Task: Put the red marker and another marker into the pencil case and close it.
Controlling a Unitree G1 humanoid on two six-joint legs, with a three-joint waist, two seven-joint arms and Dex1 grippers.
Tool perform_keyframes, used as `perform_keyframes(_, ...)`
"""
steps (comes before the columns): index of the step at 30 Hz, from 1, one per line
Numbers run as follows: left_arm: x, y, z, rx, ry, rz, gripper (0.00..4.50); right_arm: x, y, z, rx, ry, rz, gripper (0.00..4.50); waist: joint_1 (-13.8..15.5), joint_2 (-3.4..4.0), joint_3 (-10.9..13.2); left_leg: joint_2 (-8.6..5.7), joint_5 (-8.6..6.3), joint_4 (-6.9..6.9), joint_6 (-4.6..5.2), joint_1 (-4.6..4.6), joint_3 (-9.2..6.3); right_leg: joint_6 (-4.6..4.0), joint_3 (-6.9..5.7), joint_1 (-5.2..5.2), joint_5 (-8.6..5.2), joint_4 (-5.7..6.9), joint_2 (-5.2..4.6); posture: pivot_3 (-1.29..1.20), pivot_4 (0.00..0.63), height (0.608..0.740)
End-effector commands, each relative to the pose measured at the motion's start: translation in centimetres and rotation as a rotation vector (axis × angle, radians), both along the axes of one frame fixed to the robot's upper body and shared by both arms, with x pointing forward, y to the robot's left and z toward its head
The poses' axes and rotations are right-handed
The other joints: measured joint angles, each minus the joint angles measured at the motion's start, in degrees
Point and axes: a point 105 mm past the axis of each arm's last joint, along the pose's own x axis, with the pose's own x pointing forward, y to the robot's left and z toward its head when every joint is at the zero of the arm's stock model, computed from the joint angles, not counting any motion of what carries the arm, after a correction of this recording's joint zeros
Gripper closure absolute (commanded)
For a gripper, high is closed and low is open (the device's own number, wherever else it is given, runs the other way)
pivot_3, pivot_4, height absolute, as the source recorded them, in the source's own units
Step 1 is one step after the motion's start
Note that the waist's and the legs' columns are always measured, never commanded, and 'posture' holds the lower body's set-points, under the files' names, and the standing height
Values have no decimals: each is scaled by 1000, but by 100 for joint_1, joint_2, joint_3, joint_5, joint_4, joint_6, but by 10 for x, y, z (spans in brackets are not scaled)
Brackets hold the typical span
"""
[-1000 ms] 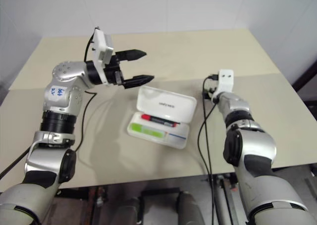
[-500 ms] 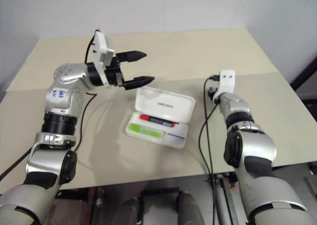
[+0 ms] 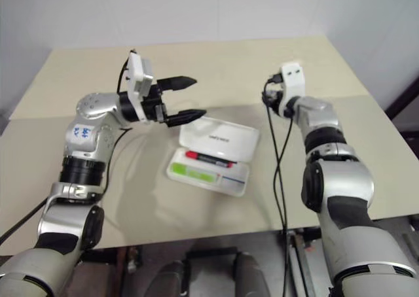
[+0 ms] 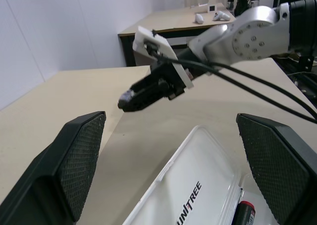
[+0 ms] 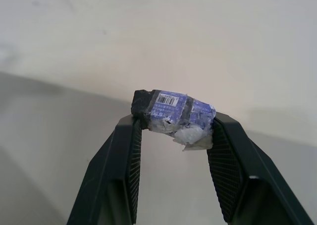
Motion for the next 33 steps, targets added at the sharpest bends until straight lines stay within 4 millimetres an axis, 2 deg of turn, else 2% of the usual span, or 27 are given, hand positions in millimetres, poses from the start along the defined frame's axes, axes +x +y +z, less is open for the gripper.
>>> perform_keyframes(1, -8, -2, 10, -33, -56, -39, 0, -6, -2, 61, 23, -149, 41, 2919, 1, 0, 0, 0, 0, 0, 0, -1, 0, 0, 0, 0, 0, 0, 0, 0, 150, 740)
perform_keyframes(4, -7, -2, 9, -48, -62, -41, 0, -21, 2, 83, 79, -196, 41, 2919, 18, 1, 0, 1, 0, -2, 0, -7, -2, 0, -1, -7, 0, 0, 0, 0, 150, 740)
perform_keyframes(7, -7, -4, 8, -61, -67, -46, 0, -51, 11, 94, 108, -259, 39, 2919, 48, 1, 0, 3, 0, -7, 0, -9, -6, -1, -5, -11, -5, 4, 0, 0, 150, 740)
perform_keyframes(11, -5, -8, 4, -76, -62, -57, 0, -108, 38, 84, 112, -255, 105, 2919, 97, 1, 0, 2, -1, -4, -1, -17, -6, -2, -4, -24, -8, 14, 0, 0, 150, 740)
perform_keyframes(14, -5, -12, 2, -82, -55, -82, 0, -132, 50, 76, 152, -227, 119, 2919, 129, 1, 0, 1, -1, 9, 0, -27, 0, -3, 4, -44, -9, 30, 0, 0, 150, 740)
perform_keyframes(17, -6, -14, 0, -76, -51, -106, 0, -146, 58, 72, 165, -217, 125, 2919, 160, 0, -1, 0, 1, 16, 1, -23, 1, -9, 5, -44, -7, 27, 0, 0, 150, 740)
perform_keyframes(21, -12, -14, -9, -52, -31, -162, 0, -173, 69, 44, 134, -158, 166, 2919, 180, -4, -3, 0, 4, 15, 7, -14, -7, -15, -3, -31, -4, 24, 0, 0, 150, 740)
perform_keyframes(25, -18, -14, -16, -47, -31, -193, 0, -197, 73, 24, 127, -123, 189, 2919, 154, -4, -3, -1, 4, 13, 7, -18, -6, -14, 0, -32, -4, 18, 0, 0, 150, 740)
perform_keyframes(29, -27, -12, -26, -36, -22, -242, 0, -210, 70, -2, 100, -37, 157, 2919, 159, -4, -3, 2, 3, 4, 9, -13, -9, -19, -3, -33, -7, 19, 4, 0, 150, 740)
perform_keyframes(33, -38, -8, -34, -28, -9, -307, 0, -213, 68, -32, 80, 64, 77, 2919, 157, -4, -3, 2, 3, 7, 9, -15, -12, -24, -5, -32, -9, 18, 3, 0, 150, 740)
